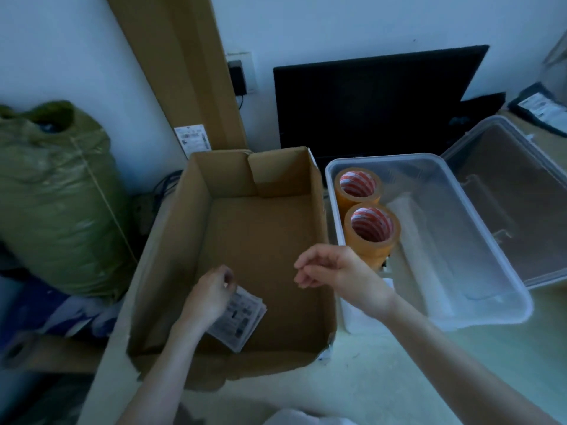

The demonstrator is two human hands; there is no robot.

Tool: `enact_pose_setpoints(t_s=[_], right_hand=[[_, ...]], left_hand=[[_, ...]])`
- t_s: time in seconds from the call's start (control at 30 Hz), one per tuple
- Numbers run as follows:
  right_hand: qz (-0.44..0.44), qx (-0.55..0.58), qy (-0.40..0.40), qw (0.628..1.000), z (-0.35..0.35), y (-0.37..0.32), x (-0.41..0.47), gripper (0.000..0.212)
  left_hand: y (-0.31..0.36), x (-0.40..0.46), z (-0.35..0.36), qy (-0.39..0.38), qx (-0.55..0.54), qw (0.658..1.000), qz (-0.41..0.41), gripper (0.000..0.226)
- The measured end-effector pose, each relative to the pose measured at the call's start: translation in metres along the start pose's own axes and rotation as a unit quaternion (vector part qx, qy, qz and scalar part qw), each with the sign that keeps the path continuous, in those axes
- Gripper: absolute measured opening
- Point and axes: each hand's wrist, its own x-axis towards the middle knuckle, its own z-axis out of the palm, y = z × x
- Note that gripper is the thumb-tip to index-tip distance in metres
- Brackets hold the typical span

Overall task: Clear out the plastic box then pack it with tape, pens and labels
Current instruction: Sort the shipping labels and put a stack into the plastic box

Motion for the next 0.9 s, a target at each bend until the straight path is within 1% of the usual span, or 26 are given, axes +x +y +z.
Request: enact_pose_setpoints(t_s=[0.1, 0.2, 0.3, 0.37, 0.43, 0.57, 0.7, 0.8, 0.9], right_hand=[[0.034, -0.011, -0.028, 0.999, 0.023, 0.005, 0.012, 0.015], [0.069, -0.006, -0.021, 0.997, 0.032, 0.006, 0.024, 0.016], [0.101, 0.024, 0.006, 0.995, 0.037, 0.006, 0.033, 0.017], [0.117, 0.04, 0.022, 0.992, 0.039, 0.008, 0.037, 0.018], [0.128, 0.051, 0.034, 0.99, 0.041, 0.011, 0.038, 0.018], [0.141, 0.064, 0.046, 0.987, 0.044, 0.016, 0.038, 0.018], [0.149, 0.063, 0.049, 0.986, 0.048, 0.018, 0.038, 0.018], [0.153, 0.061, 0.048, 0.985, 0.05, 0.019, 0.037, 0.018], [0.152, 0.06, 0.045, 0.986, 0.05, 0.019, 0.037, 0.017]], left_hand=[[-0.022, 0.007, 0.008, -0.044, 0.112, 0.991, -0.052, 0.041], [-0.035, 0.016, 0.013, -0.092, 0.116, 0.983, -0.11, 0.059], [-0.042, 0.023, 0.018, -0.17, 0.126, 0.969, -0.127, 0.078], [-0.043, 0.024, 0.025, -0.195, 0.155, 0.959, -0.135, 0.08], [-0.041, 0.025, 0.032, -0.192, 0.194, 0.953, -0.136, 0.077], [-0.039, 0.028, 0.043, -0.179, 0.261, 0.941, -0.12, 0.079], [-0.039, 0.029, 0.046, -0.139, 0.301, 0.937, -0.109, 0.072], [-0.04, 0.029, 0.045, -0.102, 0.275, 0.95, -0.107, 0.071], [-0.043, 0.031, 0.046, -0.086, 0.178, 0.969, -0.145, 0.059]])
